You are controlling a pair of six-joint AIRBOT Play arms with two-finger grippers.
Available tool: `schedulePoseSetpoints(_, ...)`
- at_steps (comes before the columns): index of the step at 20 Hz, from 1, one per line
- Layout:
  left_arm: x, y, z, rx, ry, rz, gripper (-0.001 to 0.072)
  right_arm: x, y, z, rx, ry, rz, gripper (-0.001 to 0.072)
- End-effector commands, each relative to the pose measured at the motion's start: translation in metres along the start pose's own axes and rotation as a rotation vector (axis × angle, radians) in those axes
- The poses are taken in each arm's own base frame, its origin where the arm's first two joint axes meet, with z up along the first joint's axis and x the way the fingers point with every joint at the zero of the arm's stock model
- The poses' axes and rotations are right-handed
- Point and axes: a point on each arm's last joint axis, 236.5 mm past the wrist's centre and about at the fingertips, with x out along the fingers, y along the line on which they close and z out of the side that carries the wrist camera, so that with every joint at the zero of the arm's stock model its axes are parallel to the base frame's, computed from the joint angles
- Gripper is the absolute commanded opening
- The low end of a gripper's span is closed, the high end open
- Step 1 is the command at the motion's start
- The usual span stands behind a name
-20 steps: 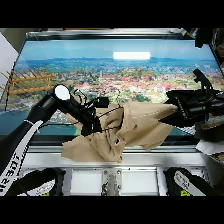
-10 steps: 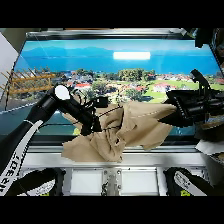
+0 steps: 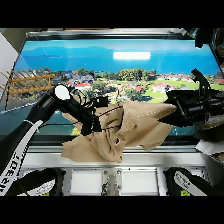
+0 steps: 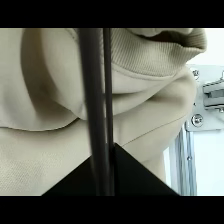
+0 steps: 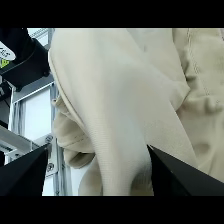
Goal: Fold the clothes and pants, and hang the long-sleeved shirts on hangers.
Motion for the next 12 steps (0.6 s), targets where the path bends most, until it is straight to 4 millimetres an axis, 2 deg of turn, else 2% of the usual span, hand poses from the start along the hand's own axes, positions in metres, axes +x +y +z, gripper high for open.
schedulePoseSetpoints(1,-0.0001,-0.0004,0.0030,0.000,-0.011,-0.001,0.0017,0.0003,-0.0006,0.0006,0.001,-0.003,-0.001,0.0658)
schedulePoseSetpoints(4,-0.0001,-0.0003,0.0031,0.000,-0.011,-0.001,0.0017,0.0003,-0.0003,0.0020,-0.001,-0.009,0.000,0.0655)
schedulePoseSetpoints(5,-0.0001,-0.0003,0.0031,0.000,-0.011,-0.001,0.0017,0.0003,-0.0003,0.0020,-0.002,-0.009,0.000,0.0630)
schedulePoseSetpoints(7,-0.0001,-0.0002,0.0031,0.000,-0.011,0.000,0.0017,0.0002,-0.0003,0.0022,-0.002,-0.010,0.000,0.0156)
schedulePoseSetpoints(8,-0.0001,-0.0001,0.0031,0.000,-0.012,0.000,0.0017,0.0002,-0.0003,0.0022,-0.002,-0.010,0.000,0.0023)
schedulePoseSetpoints(12,-0.0001,-0.0001,0.0031,0.000,-0.012,0.000,0.0017,0.0002,-0.0003,0.0022,-0.002,-0.010,0.000,0.0022)
